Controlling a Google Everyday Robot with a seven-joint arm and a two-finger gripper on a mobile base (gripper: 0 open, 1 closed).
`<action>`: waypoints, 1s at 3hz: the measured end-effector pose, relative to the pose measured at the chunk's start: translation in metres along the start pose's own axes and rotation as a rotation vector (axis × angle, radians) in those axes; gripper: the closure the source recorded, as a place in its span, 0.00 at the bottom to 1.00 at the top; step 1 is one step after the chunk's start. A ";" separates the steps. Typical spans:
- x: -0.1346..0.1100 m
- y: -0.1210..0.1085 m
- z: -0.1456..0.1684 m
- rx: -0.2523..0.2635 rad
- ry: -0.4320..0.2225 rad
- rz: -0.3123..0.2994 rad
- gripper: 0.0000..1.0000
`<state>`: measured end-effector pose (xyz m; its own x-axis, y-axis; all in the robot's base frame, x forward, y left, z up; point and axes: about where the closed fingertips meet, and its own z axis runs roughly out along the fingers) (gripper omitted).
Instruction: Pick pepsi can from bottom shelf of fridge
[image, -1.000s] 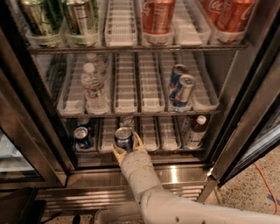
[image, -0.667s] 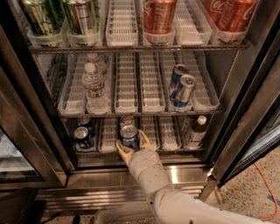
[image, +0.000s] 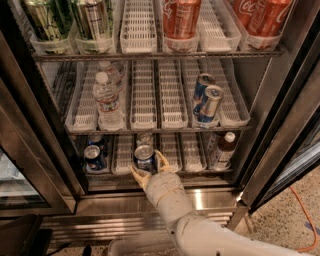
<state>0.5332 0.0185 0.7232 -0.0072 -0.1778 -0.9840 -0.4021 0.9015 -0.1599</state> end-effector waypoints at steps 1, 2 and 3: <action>-0.001 -0.002 -0.001 -0.036 0.021 0.021 1.00; -0.010 -0.053 -0.016 -0.020 0.082 0.068 1.00; -0.018 -0.116 -0.032 0.021 0.148 0.089 1.00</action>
Offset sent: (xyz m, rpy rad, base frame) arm -0.0162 -0.0814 0.0466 0.0580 0.2298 0.1726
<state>0.5509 -0.0959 0.7618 -0.1771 -0.1513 -0.9725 -0.3742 0.9242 -0.0756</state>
